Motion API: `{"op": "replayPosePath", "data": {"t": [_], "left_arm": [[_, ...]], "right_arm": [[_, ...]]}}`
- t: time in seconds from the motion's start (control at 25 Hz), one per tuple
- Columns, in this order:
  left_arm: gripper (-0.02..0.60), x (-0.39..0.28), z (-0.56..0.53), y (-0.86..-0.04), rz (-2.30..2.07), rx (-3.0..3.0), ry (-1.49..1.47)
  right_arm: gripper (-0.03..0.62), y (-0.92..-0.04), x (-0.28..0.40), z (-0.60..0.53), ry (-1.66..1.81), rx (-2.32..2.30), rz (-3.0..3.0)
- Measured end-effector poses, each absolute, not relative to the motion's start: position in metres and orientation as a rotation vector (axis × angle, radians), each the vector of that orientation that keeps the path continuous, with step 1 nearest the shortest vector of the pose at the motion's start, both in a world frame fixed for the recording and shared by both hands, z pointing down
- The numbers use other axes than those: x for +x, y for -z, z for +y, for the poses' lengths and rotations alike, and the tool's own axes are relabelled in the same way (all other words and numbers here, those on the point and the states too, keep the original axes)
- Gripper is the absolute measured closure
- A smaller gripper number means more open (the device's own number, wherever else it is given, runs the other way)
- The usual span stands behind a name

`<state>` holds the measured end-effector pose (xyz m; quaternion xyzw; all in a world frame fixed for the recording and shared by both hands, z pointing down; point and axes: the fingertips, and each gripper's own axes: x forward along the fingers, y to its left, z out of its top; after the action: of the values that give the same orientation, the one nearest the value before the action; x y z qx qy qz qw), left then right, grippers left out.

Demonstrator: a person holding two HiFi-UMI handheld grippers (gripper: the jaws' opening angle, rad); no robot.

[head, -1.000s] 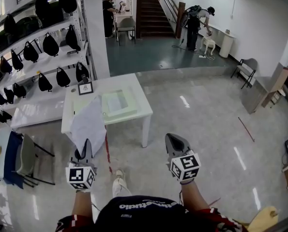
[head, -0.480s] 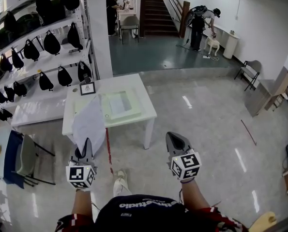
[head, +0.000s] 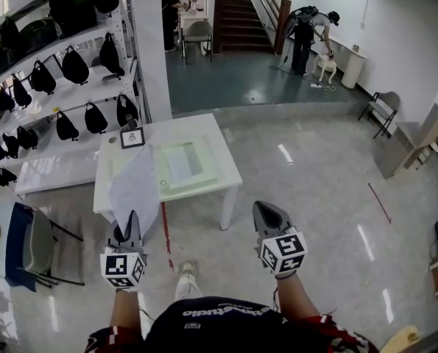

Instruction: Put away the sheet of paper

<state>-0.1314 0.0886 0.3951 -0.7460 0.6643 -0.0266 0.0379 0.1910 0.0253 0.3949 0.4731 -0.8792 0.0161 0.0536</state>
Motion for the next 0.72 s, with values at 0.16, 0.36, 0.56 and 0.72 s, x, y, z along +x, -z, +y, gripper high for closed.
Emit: {"op": "replayPosePath", "data": {"t": [0.16, 0.36, 0.56, 0.72], "left_arm": [[0.575, -0.141, 0.067, -0.394, 2.034, -2.296, 0.079], [0.575, -0.15, 0.038, -0.392, 2.024, -2.308, 0.068], [0.575, -0.165, 0.009, -0.395, 2.033, -2.314, 0.06], [0.575, -0.179, -0.015, -0.398, 2.038, -2.318, 0.063]], "right_arm": [[0.594, -0.39, 0.182, 0.007, -0.042, 1.446, -2.669], [0.594, -0.386, 0.171, -0.02, -0.041, 1.455, -2.661], [0.594, -0.384, 0.155, -0.048, -0.038, 1.446, -2.649], [0.594, -0.383, 0.141, -0.073, -0.03, 1.435, -2.644]]}}
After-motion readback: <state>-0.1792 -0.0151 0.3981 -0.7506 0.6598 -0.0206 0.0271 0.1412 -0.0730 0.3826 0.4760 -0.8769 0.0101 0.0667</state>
